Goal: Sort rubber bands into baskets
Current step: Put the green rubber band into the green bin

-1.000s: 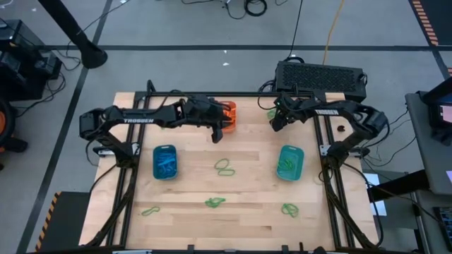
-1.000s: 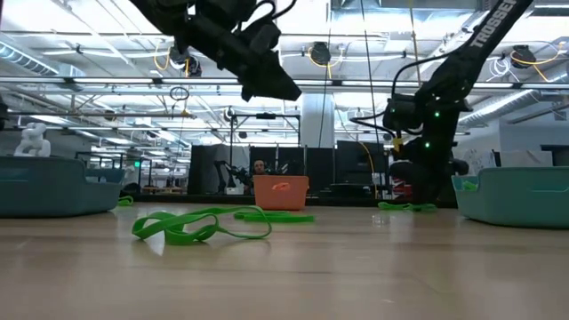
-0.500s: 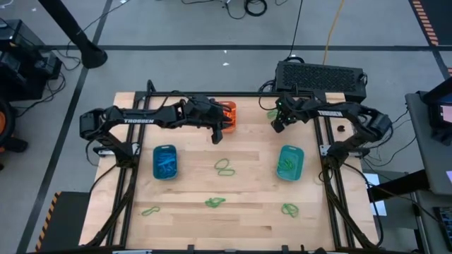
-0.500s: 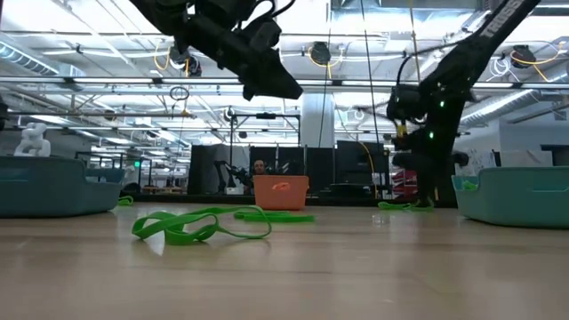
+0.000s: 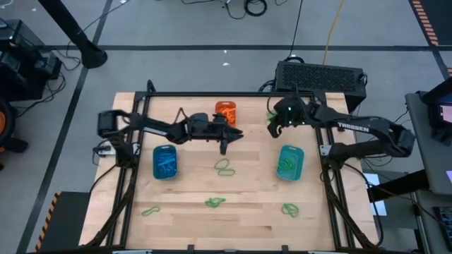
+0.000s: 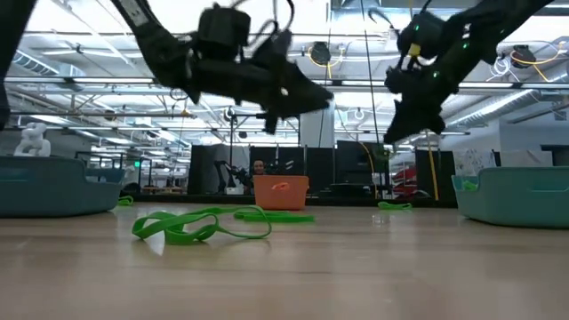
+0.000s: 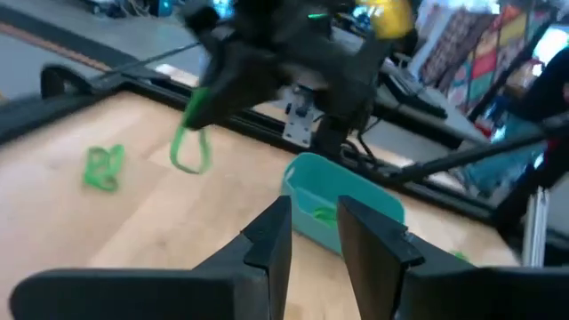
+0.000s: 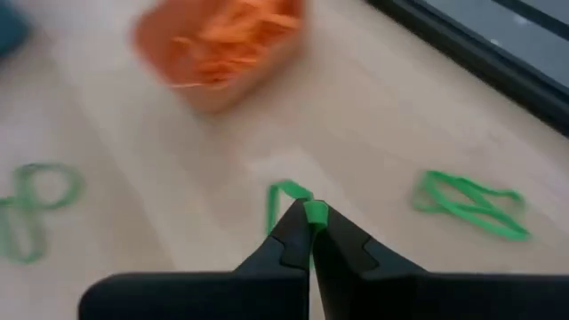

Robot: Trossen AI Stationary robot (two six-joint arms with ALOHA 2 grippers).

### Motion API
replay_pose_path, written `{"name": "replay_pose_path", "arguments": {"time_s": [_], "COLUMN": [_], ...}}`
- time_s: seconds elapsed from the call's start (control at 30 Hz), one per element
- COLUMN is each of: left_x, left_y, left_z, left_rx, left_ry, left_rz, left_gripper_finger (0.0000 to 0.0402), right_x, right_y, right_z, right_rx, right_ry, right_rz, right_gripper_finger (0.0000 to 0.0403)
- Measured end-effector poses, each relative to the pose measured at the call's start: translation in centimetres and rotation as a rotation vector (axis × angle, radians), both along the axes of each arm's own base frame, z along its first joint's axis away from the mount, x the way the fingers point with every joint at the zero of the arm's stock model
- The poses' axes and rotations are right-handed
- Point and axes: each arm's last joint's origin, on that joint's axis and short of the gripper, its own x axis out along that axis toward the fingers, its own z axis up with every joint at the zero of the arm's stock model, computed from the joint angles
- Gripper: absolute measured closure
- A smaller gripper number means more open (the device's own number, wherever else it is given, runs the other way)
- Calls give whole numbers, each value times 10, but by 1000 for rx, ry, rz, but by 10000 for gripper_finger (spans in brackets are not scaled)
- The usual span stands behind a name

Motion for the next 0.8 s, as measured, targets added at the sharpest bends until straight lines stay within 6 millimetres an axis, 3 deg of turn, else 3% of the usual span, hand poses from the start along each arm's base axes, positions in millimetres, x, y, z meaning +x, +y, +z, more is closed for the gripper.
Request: {"name": "replay_pose_path", "arguments": {"time_s": [0.17,0.3,0.5,0.8], "left_x": [25,40,51,54], "left_y": [6,11,14,10], "left_z": [-24,-31,-25,-23], "left_rx": [-114,-117,-120,-124], "left_ry": [9,12,-19,-15], "left_rz": [25,9,-46,-91], "left_gripper_finger": [302,302,302,302], "right_x": [14,21,27,31], "right_y": [27,46,63,67], "right_z": [8,8,10,14], "right_rx": [-4,10,24,-1], "right_ry": [-73,-88,-109,-161], "right_rz": [106,178,236,263], "right_gripper_finger": [402,402,403,403]}}
